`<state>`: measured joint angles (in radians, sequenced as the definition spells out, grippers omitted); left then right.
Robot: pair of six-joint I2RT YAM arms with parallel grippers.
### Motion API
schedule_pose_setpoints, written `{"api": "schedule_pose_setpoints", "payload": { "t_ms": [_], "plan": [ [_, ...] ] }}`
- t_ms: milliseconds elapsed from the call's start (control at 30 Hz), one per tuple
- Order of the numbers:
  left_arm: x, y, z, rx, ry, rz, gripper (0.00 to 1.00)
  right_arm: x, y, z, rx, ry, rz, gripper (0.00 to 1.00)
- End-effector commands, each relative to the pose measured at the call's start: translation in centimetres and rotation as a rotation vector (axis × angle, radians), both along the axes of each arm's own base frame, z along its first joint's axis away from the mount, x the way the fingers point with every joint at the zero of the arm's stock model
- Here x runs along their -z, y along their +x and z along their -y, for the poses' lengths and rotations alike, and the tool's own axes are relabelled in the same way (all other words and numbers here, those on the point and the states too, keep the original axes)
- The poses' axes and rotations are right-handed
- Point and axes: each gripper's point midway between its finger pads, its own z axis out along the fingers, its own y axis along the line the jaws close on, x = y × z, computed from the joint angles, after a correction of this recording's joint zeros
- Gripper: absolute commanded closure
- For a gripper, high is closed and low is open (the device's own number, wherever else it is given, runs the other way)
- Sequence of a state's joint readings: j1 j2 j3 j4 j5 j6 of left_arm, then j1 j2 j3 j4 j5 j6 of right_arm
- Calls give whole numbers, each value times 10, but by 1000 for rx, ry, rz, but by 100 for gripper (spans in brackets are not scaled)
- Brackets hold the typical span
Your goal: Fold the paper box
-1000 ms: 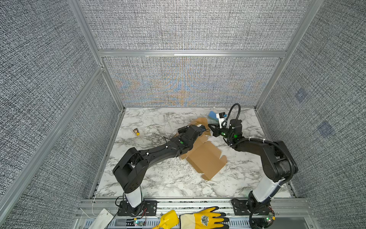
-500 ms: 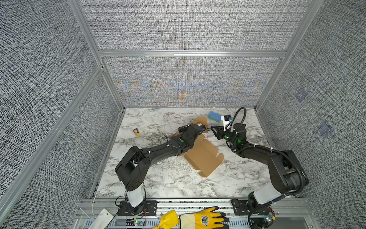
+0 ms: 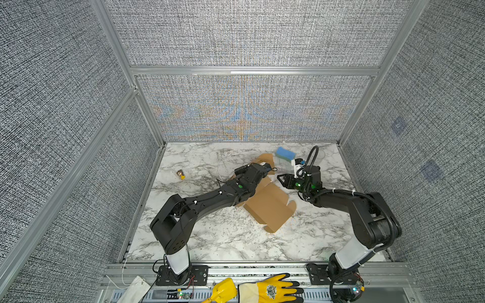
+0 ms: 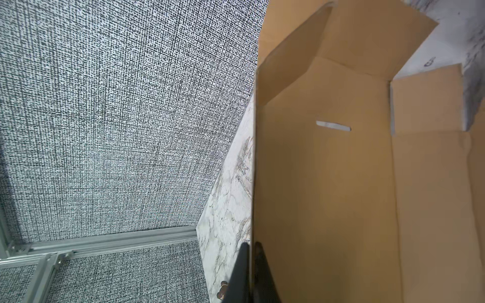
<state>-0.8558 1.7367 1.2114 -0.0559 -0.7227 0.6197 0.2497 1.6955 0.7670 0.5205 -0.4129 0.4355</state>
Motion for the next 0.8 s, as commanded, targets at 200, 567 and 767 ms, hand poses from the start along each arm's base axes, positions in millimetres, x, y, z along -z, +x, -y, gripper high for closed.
{"api": "schedule_pose_setpoints", "payload": {
  "t_ms": [200,567,767],
  "plan": [
    [2,-2,1,0,-12,-25,99,19,13,-30,-23,67,-69,44],
    [-1,-3,0,-3,-20,-28,99,40,15,-55,-33,28,-98,40],
    [-4,-2,3,1,-30,-27,99,47,12,-61,-80,16,-110,40]
  ]
}}
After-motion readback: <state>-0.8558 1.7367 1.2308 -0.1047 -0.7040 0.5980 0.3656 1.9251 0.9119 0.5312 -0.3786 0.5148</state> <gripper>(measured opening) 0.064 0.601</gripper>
